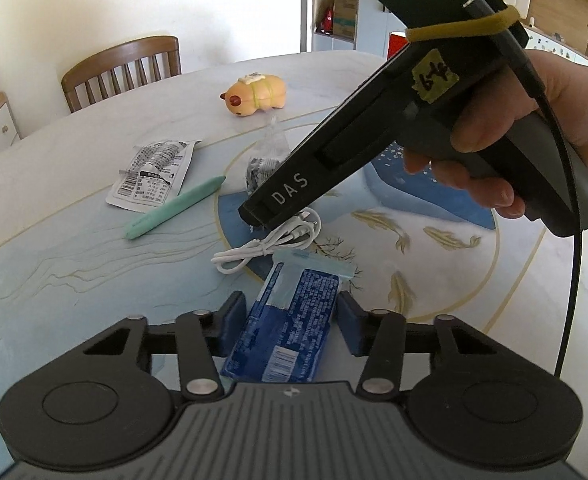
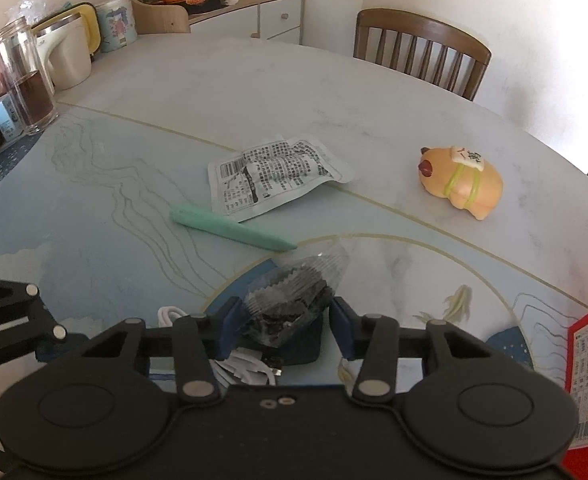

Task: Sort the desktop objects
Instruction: 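Grasp the blue wrapped bar with the left tool while the right tool grasps the clear bag, then lift both held items and carry them over the red shoebox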

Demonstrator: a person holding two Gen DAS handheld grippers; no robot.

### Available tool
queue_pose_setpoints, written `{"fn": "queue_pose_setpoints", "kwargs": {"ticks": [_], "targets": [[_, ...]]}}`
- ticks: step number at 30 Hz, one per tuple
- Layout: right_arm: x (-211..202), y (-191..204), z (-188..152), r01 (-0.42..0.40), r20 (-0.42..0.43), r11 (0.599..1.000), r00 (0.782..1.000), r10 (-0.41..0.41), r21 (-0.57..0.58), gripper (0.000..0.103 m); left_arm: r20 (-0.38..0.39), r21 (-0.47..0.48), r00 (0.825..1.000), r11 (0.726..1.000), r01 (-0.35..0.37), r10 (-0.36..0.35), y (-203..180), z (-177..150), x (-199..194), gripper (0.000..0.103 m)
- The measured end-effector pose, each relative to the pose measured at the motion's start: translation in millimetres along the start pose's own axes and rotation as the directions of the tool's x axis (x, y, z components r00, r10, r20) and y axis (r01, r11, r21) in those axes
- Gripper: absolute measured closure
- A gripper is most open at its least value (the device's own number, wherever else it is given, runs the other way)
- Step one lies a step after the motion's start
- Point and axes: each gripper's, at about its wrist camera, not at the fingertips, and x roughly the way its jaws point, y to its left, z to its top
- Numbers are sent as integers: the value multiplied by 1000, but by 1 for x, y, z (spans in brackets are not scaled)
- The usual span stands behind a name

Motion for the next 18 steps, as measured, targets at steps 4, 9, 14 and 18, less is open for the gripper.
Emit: {"fn": "queue_pose_setpoints", "kwargs": {"ticks": [4, 9, 14, 18], "targets": [[-3, -1, -1, 15, 5, 1000, 1000, -15, 1, 61, -5, -14, 1000, 1000, 1, -1, 1, 2, -1, 62], [-11, -3, -3, 27, 23, 1000, 999, -27, 3, 63, 1, -24, 1000, 1000, -9, 9, 1, 2, -3, 64], [-20, -6, -5, 39, 33, 999, 999, -39, 14, 63, 8, -25, 1000, 1000, -7, 8, 0, 4, -7, 64], [-28, -8, -8, 40, 42, 999, 998, -41, 23, 63, 14, -28, 1000, 1000, -5, 6, -3, 6, -11, 64]]}}
